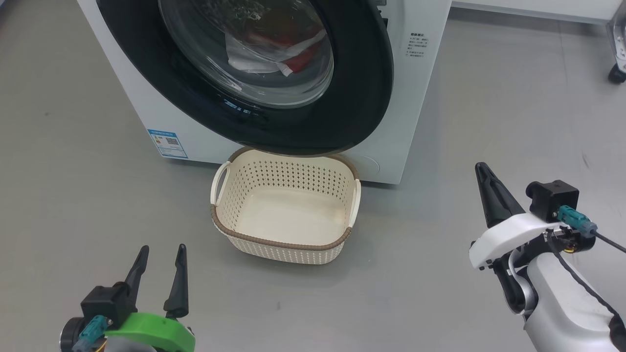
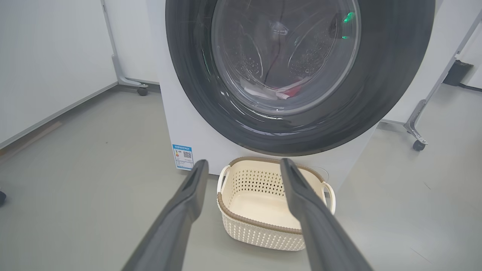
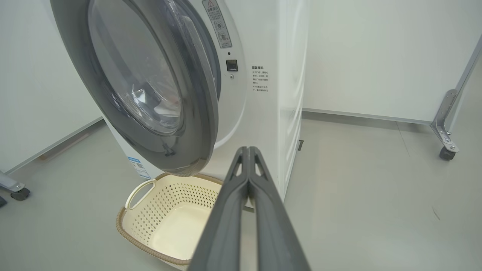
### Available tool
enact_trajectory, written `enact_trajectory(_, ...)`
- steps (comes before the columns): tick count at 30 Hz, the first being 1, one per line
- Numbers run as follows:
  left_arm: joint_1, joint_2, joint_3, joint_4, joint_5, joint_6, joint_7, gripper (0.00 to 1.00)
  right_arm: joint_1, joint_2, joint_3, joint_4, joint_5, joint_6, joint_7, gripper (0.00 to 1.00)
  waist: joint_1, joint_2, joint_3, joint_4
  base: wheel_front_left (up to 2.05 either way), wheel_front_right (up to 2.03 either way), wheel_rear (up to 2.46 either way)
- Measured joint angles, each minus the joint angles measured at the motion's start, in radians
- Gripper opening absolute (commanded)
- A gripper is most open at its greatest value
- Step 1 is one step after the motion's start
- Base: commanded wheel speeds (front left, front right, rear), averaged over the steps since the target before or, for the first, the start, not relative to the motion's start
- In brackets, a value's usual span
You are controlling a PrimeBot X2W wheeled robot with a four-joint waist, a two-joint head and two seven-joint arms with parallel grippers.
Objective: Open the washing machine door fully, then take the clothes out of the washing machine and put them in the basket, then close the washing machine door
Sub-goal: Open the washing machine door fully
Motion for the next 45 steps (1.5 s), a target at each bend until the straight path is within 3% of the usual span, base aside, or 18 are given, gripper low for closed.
enact_trajectory(5, 0.0, 0.0, 0.002, -0.004, 0.006, 0.0, 0.0, 1.0, 0.046, 0.012, -0.026, -0.028, 0.0, -0.043, -0.007, 0.0, 0.0, 0.0, 0.002, -0.005, 0.0, 0.0, 0.0)
enact_trajectory(7, 0.0, 0.0, 0.006, -0.006, 0.006, 0.0, 0.0, 1.0, 0.061, 0.016, -0.03, -0.041, -0.01, -0.061, -0.007, 0.87, 0.0, 0.0, 0.002, -0.008, 0.0, 0.0, 0.0)
enact_trajectory(8, 0.0, 0.0, 0.007, -0.006, 0.006, 0.0, 0.0, 1.0, 0.066, 0.015, -0.031, -0.048, -0.02, -0.067, -0.007, 1.0, 0.0, 0.0, 0.002, -0.009, 0.0, 0.0, 0.0)
enact_trajectory(20, 0.008, 0.0, 0.023, -0.026, 0.013, 0.0, 0.0, 1.0, 0.117, 0.054, -0.088, -0.13, -0.055, -0.104, -0.009, 1.0, 0.0, 0.0, 0.001, -0.038, 0.0, 0.0, 0.0)
enact_trajectory(45, 0.008, 0.001, 0.0, -0.041, 0.014, 0.0, 0.0, 1.0, 0.188, 0.077, -0.16, -0.234, -0.13, -0.12, -0.016, 1.0, 0.0, 0.0, 0.008, -0.062, 0.0, 0.0, 0.0)
